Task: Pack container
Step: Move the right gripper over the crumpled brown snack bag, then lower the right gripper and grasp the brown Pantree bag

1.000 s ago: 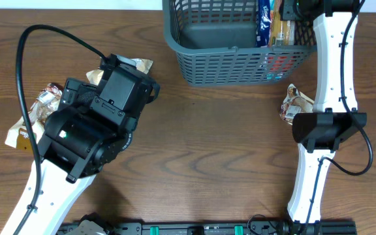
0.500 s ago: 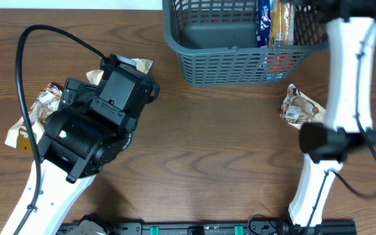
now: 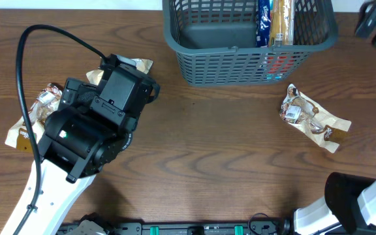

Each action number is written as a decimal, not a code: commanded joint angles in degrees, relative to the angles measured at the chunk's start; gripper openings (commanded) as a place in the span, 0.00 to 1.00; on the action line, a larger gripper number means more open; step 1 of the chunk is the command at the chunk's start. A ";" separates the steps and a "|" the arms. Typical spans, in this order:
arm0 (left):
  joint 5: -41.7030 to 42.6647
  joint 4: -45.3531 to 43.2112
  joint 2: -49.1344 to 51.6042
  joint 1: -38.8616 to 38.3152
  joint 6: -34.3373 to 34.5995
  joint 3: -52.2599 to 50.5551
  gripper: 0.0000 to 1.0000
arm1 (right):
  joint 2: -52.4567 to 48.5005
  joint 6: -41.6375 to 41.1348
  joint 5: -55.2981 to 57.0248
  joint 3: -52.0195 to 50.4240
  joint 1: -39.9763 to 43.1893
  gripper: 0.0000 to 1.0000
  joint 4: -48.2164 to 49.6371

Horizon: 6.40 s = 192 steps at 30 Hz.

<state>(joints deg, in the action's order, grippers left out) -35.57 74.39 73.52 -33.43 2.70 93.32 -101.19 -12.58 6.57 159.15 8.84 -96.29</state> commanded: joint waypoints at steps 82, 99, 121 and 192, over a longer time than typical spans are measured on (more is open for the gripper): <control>-0.90 0.37 0.24 0.26 -0.26 0.92 0.99 | -1.14 -95.82 -6.64 -105.13 7.63 0.99 65.72; -0.90 0.39 0.24 0.26 -0.26 0.92 0.99 | -1.14 -95.38 -14.16 -103.97 13.51 0.99 66.75; -0.87 0.39 0.24 0.26 -0.24 0.92 0.99 | -1.14 -94.82 -12.26 -90.44 13.57 0.99 52.54; -0.90 0.37 0.24 0.26 1.03 0.92 0.99 | -19.17 -90.62 -8.39 -77.79 9.60 0.82 44.59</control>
<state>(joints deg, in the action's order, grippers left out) -35.57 74.59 73.52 -33.43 2.98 93.32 -118.50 -104.05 -2.57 80.99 19.25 -51.22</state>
